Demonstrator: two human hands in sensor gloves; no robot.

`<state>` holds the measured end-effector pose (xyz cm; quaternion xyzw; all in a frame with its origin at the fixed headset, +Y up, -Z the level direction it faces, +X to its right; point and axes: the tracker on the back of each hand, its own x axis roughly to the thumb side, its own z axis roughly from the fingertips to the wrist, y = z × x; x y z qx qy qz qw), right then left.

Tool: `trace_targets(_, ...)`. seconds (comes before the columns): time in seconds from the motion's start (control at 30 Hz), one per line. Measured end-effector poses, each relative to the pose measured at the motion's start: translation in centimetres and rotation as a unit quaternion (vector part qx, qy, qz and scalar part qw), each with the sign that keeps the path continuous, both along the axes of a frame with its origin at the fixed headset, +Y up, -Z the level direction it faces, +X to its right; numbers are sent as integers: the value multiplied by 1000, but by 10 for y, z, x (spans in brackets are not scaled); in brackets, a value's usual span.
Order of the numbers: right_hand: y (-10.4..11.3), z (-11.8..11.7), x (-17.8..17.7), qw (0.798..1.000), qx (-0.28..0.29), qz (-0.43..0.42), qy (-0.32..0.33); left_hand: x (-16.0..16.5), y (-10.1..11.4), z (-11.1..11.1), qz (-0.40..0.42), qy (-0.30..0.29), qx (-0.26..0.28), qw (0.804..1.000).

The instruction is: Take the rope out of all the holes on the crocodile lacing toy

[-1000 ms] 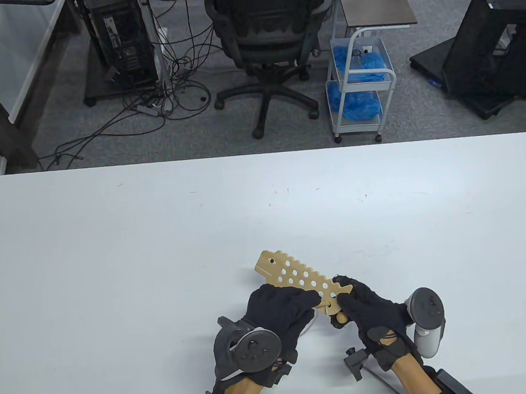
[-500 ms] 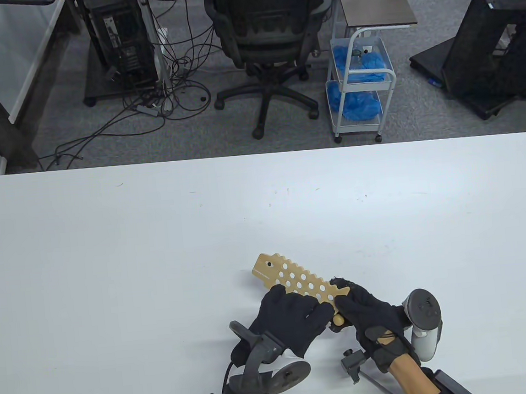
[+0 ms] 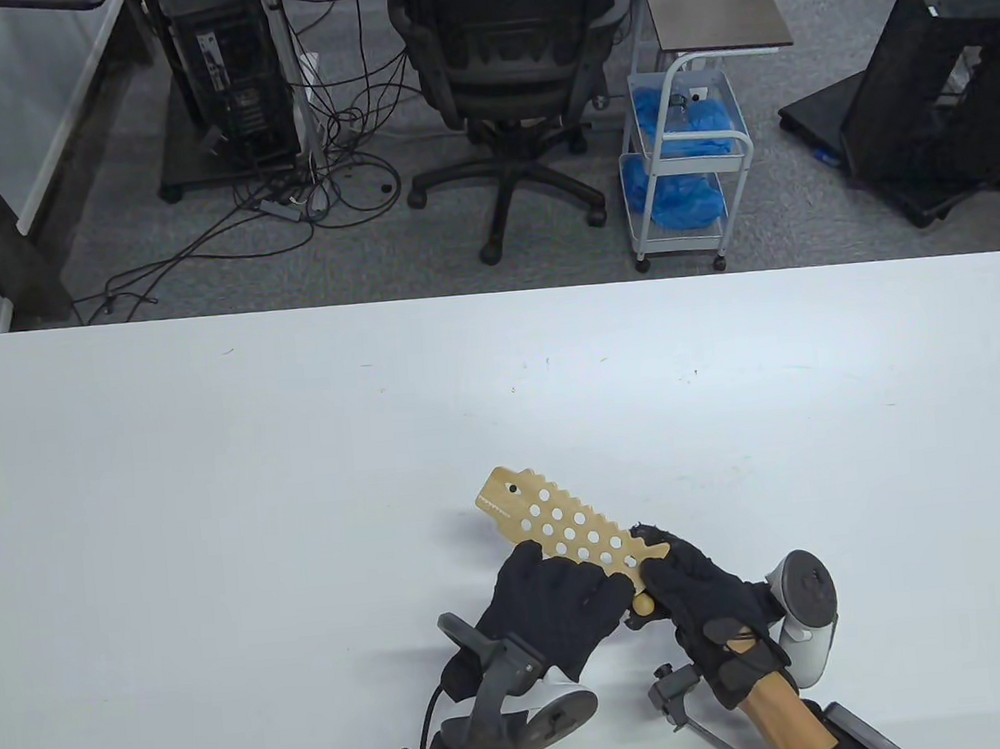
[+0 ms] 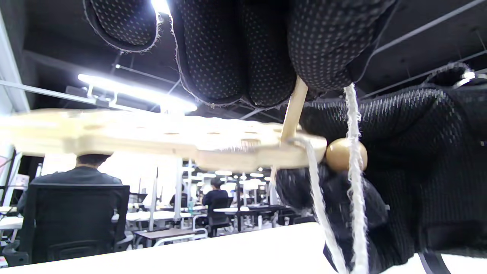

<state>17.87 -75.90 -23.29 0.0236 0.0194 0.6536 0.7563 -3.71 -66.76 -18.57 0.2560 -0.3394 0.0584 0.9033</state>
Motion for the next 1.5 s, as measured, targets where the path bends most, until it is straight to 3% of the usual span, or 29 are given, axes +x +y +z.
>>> trace_targets(0.13, 5, 0, -4, 999, 28, 30, 22, -3, -1, -3, 6, 5, -7, 1000)
trace_targets(0.6, 7, 1, -5, 1000, 25, 11, 13, -3, 0, -3, 0, 29, 5, 1000)
trace_targets(0.73, 11, 0, 5, 999, 37, 33, -16, -20, 5, -11, 38, 57, -8, 998)
trace_targets(0.9, 12, -2, 12, 999, 35, -7, -17, -50, 9, -25, 88, 110, -31, 990)
trace_targets(1.1, 19, -6, 17, 998, 64, -4, 7, -84, 2, -43, 168, 165, -116, 965)
trace_targets(1.3, 25, -10, 18, 994, 93, 5, 52, -87, -13, -56, 229, 122, -218, 941)
trace_targets(1.43, 24, -11, 19, 994, 93, -3, 63, -90, -17, -60, 285, 96, -279, 912)
trace_targets(1.5, 23, -10, 17, 994, 84, -18, 65, -95, -22, -64, 339, 75, -325, 880)
